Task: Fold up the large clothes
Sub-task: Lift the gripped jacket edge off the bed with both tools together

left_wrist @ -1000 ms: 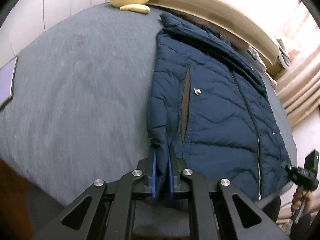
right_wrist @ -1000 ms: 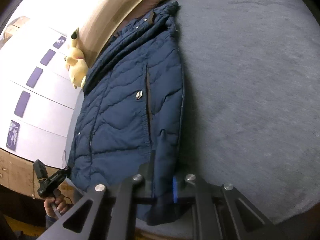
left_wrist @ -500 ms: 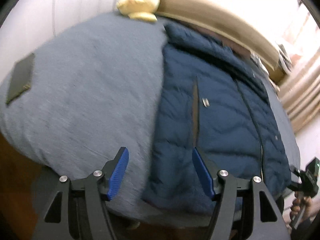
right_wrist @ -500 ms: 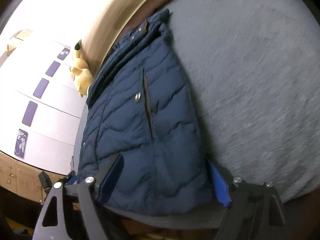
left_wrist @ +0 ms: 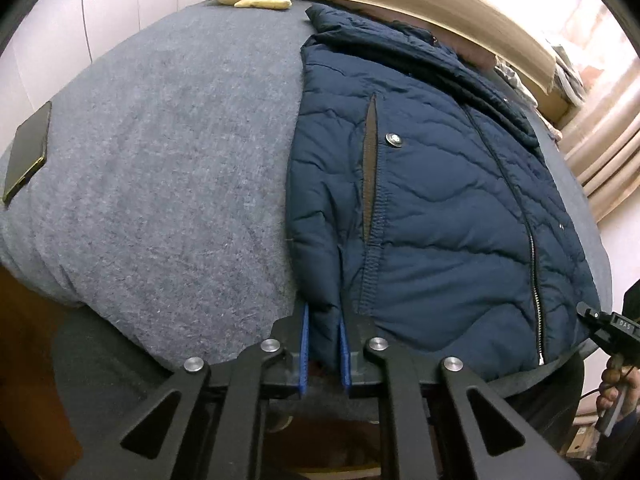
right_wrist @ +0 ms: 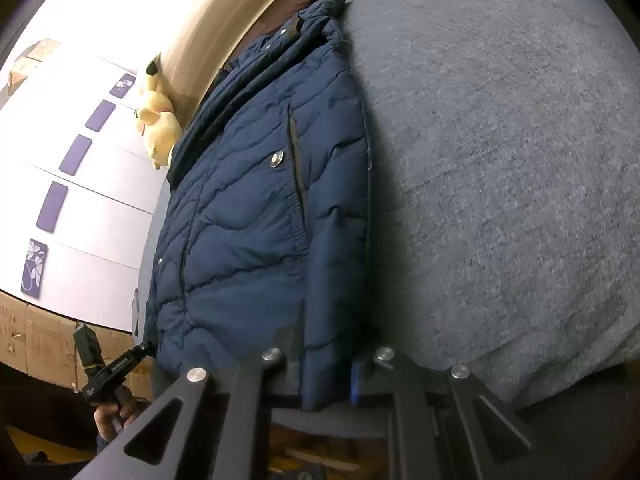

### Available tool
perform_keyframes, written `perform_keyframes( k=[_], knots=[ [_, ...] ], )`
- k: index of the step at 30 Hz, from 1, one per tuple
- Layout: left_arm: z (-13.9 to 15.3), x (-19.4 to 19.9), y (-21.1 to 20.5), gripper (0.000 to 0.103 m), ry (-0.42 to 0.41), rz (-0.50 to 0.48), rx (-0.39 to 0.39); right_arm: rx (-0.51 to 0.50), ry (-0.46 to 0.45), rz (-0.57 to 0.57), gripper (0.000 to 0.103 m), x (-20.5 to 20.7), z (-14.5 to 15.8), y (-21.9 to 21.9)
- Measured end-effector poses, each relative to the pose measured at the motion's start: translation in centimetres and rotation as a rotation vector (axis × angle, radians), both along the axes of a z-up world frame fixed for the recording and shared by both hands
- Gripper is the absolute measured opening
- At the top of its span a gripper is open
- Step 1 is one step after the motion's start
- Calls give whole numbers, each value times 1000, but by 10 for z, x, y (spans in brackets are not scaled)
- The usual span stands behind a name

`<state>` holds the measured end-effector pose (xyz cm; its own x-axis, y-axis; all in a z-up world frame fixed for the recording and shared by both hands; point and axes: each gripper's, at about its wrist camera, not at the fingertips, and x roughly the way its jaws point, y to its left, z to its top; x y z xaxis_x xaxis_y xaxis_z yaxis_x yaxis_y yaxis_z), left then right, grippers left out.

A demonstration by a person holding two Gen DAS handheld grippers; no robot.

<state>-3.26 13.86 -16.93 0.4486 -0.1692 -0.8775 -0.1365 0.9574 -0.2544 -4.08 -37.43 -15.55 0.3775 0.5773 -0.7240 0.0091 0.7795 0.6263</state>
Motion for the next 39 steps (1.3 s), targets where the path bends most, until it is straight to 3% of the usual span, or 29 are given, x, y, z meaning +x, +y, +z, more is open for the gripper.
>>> perform_keyframes(
  k=[7, 10, 14, 15, 17, 18, 19, 20, 21, 22, 23, 25, 31, 39],
  knots=[
    [2, 4, 3, 12, -5, -1, -13, 8, 15, 3, 15, -6, 0, 4],
    [3, 2, 12, 12, -14, 14, -55, 44, 29, -9, 15, 0, -1, 0],
    [0, 5, 21, 20, -14, 57, -105, 78, 20, -31, 21, 5, -2, -12],
    [2, 2, 23, 22, -22, 74, -110, 74, 16, -36, 24, 6, -2, -13],
    [4, 1, 24, 41, -42, 83, -109, 78, 8, -41, 36, 7, -3, -17],
    [5, 0, 23, 47, -48, 80, -116, 87, 16, -42, 55, 7, -6, -18],
    [4, 1, 21, 56, -42, 68, -124, 100, 19, -39, 64, 7, -8, -19],
    [2, 2, 19, 56, -36, 57, -125, 115, 12, -30, 64, 8, -9, -17],
    [0, 2, 16, 55, -36, 52, -114, 103, 0, -22, 62, 8, -8, -15],
    [-1, 3, 14, 39, -32, 42, -98, 94, -6, -21, 43, 8, -8, -15],
    [-2, 4, 12, 16, -19, 32, -72, 94, 9, -17, 27, 8, -10, -15],
    [-4, 6, 14, 12, -12, 32, -79, 103, 30, -14, 18, 7, -15, -15],
    [4, -3, 15, 9, -25, 28, -53, 59, 9, 30, 14, 0, -5, -12],
    [22, -18, 23, 9, -53, 38, -43, 74, -15, 56, 14, -11, 6, -8]
  ],
)
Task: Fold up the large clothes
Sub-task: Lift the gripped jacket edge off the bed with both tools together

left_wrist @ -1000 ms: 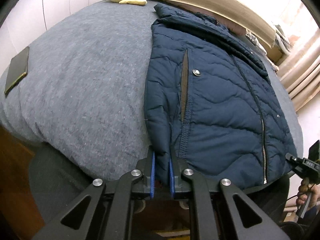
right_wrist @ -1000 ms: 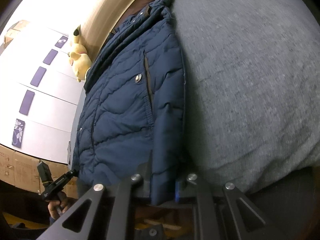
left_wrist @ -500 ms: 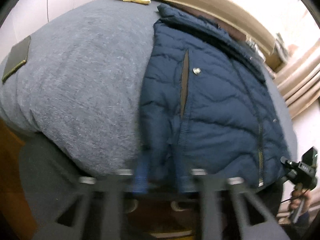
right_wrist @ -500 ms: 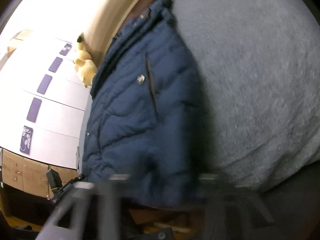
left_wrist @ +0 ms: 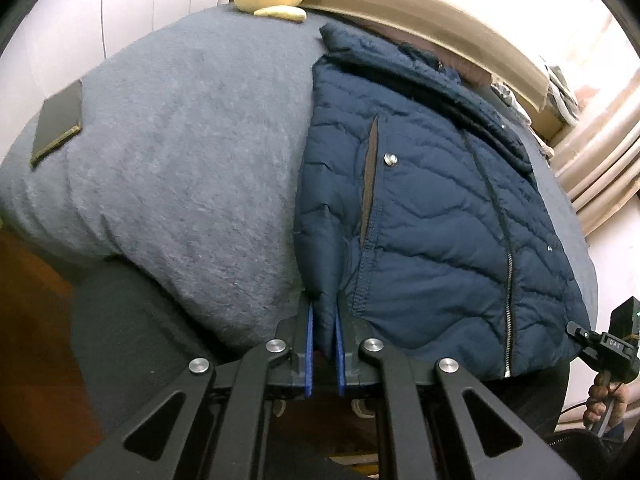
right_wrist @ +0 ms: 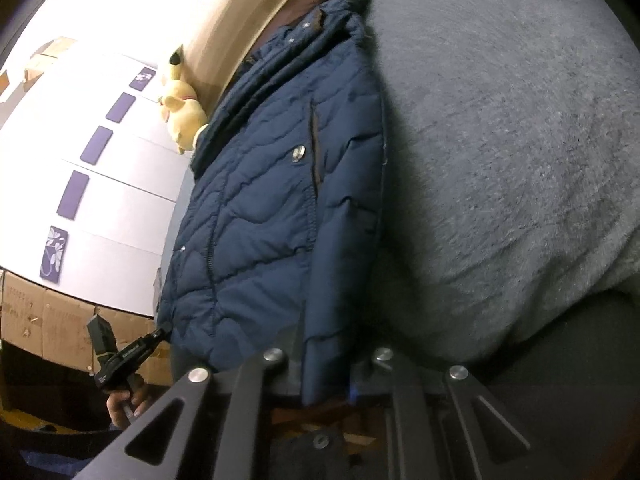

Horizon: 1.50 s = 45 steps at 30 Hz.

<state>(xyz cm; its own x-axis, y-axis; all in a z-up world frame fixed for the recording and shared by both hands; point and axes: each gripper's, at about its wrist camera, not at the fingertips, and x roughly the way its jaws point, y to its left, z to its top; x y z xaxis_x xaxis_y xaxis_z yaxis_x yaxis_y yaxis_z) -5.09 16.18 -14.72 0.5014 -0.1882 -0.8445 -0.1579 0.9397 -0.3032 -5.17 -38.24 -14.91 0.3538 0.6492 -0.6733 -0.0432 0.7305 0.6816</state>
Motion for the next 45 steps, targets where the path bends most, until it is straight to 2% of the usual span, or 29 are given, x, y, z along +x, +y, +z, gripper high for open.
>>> perform_keyframes(
  k=[6, 11, 23, 29, 34, 45],
  knots=[
    [20, -3, 1, 9, -53, -4, 26, 13, -34, 21, 13, 3, 18, 5],
    [26, -6, 0, 8, -68, -6, 26, 29, -58, 23, 13, 3, 23, 4],
    [43, -24, 11, 8, -108, 9, -21, 36, -89, 54, 12, -7, 27, 5],
    [71, -25, 13, 8, -168, -1, -46, 67, -124, 43, 12, -7, 37, -3],
    [97, -20, 16, 8, -239, 3, -67, 97, -193, 49, 12, -6, 52, -7],
    [101, -30, 20, 8, -239, 17, -85, 96, -221, 54, 11, -18, 58, -9]
  ],
)
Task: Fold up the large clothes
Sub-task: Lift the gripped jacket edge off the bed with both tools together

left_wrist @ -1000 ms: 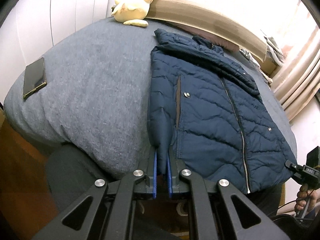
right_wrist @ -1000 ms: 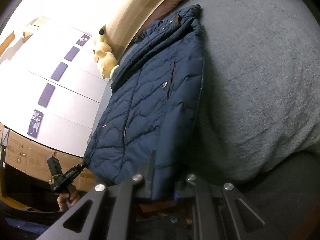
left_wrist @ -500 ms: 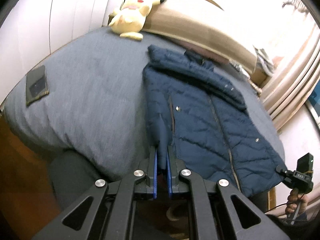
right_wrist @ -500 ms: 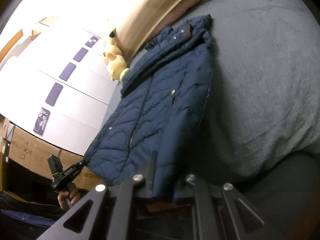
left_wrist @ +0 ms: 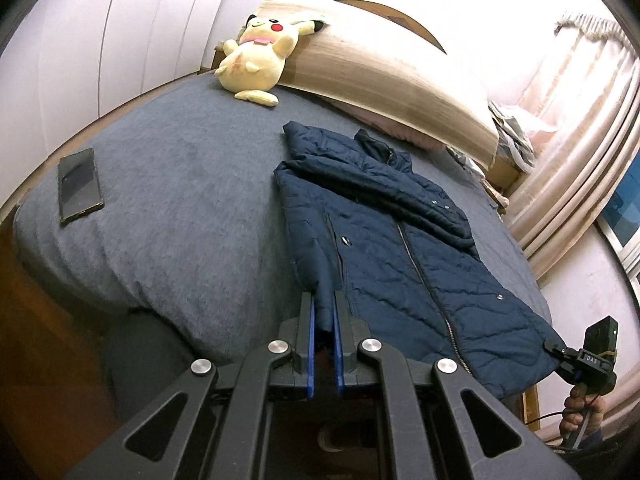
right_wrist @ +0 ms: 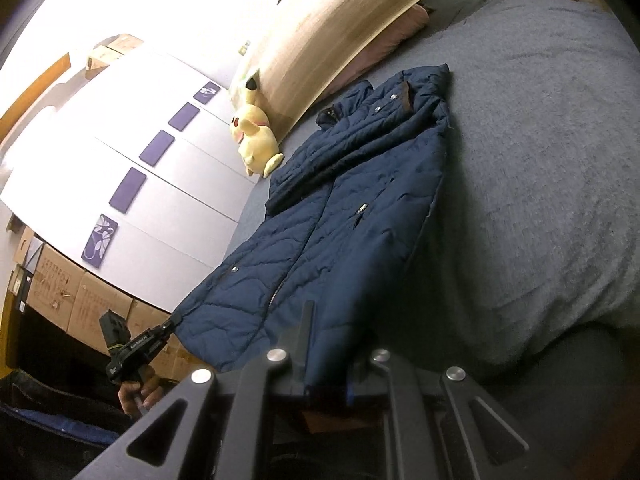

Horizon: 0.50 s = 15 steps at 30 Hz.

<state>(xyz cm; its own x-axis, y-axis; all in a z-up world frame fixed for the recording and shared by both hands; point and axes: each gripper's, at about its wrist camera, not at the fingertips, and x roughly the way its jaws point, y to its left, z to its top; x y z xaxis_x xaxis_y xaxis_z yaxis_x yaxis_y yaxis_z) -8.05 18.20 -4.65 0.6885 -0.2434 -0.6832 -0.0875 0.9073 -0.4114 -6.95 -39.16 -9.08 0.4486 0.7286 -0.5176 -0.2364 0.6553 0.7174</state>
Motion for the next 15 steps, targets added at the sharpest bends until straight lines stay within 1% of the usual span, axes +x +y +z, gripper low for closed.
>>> perform_keyframes(
  k=[3, 6, 10, 15],
  knots=[
    [5, -1, 7, 8, 0, 6, -13, 11, -3, -4, 11, -3, 2, -4],
    [12, 1, 8, 8, -22, -2, -8, 21, -17, 0, 11, -3, 5, -7],
    [23, 14, 8, 8, -69, -11, -11, 39, -41, 6, 11, 6, 12, -10],
    [30, 37, 11, 7, -112, 17, -33, 70, -92, -13, 11, 24, 23, -14]
  ],
)
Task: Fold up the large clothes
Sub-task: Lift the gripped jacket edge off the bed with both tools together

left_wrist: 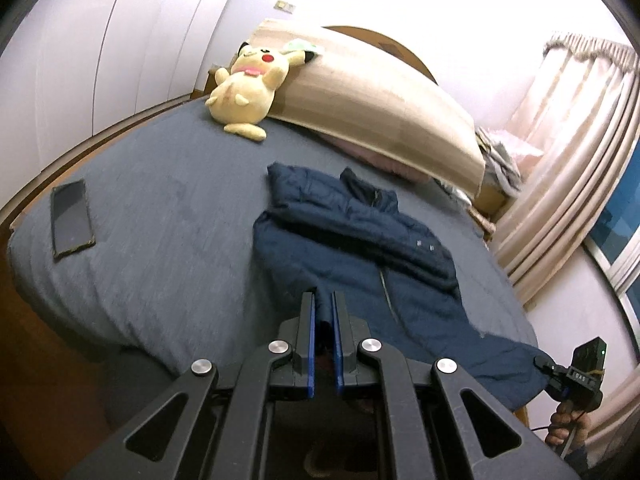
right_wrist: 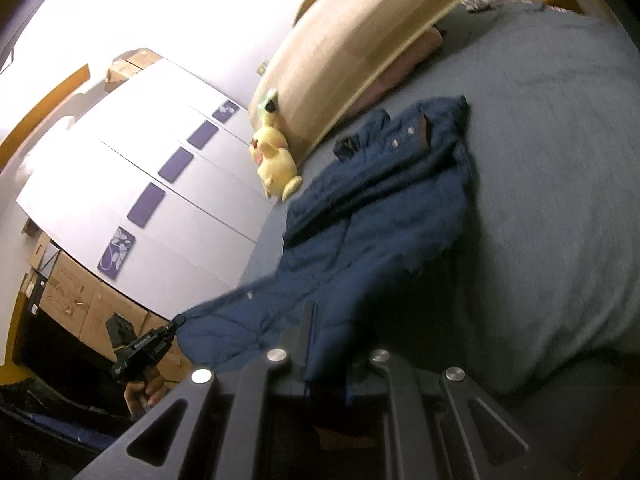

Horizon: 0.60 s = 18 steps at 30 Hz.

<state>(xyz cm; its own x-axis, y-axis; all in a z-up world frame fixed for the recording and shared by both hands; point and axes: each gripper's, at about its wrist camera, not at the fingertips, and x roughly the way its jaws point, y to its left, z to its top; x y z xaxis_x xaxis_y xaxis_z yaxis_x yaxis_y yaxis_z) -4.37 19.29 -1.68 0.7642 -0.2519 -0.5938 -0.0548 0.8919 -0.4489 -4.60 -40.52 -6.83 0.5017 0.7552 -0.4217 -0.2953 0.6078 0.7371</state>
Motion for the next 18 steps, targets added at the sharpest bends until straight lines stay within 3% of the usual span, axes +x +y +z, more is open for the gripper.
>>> perform_keyframes(
  k=[13, 18],
  knots=[
    [12, 48, 6, 7, -75, 54, -4, 43, -104, -39, 11, 64, 36, 15],
    [15, 75, 4, 7, -73, 72, 17, 51, -101, -60, 11, 89, 39, 20]
  ],
)
